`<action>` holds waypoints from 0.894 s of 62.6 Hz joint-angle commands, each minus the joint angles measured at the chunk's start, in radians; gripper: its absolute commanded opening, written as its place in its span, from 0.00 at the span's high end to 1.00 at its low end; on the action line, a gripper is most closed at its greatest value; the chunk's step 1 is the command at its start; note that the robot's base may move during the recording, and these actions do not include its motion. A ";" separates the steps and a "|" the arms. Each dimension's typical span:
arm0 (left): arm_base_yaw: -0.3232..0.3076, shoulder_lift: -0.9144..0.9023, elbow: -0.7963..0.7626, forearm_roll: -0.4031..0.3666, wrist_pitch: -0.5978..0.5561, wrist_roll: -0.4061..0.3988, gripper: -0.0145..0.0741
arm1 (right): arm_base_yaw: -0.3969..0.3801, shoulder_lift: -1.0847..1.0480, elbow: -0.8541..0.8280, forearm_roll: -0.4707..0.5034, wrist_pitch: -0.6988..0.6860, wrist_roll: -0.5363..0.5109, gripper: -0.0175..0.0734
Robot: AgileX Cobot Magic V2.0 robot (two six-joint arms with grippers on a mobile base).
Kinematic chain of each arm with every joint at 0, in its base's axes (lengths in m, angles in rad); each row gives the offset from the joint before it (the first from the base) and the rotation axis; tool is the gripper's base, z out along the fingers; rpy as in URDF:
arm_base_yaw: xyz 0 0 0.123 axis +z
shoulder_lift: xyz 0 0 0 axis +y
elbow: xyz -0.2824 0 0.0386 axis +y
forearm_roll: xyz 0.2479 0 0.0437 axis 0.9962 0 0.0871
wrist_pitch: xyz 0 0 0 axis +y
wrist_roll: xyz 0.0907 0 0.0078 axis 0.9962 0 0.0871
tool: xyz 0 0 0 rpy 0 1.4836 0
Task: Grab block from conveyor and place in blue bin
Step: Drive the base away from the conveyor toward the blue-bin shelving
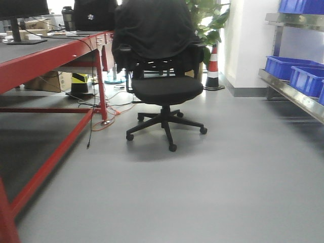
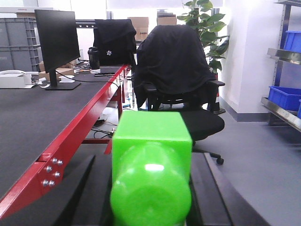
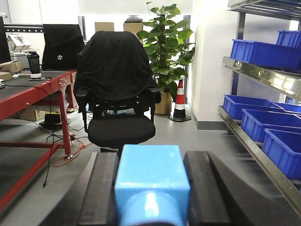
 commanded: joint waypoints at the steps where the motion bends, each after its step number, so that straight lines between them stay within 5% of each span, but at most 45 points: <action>1: 0.005 -0.004 0.001 0.000 -0.026 -0.002 0.96 | -0.003 -0.005 0.004 -0.009 -0.025 0.000 0.99; 56: 0.005 -0.004 0.001 0.000 -0.026 -0.002 0.96 | -0.003 -0.005 0.004 -0.009 -0.025 0.000 0.99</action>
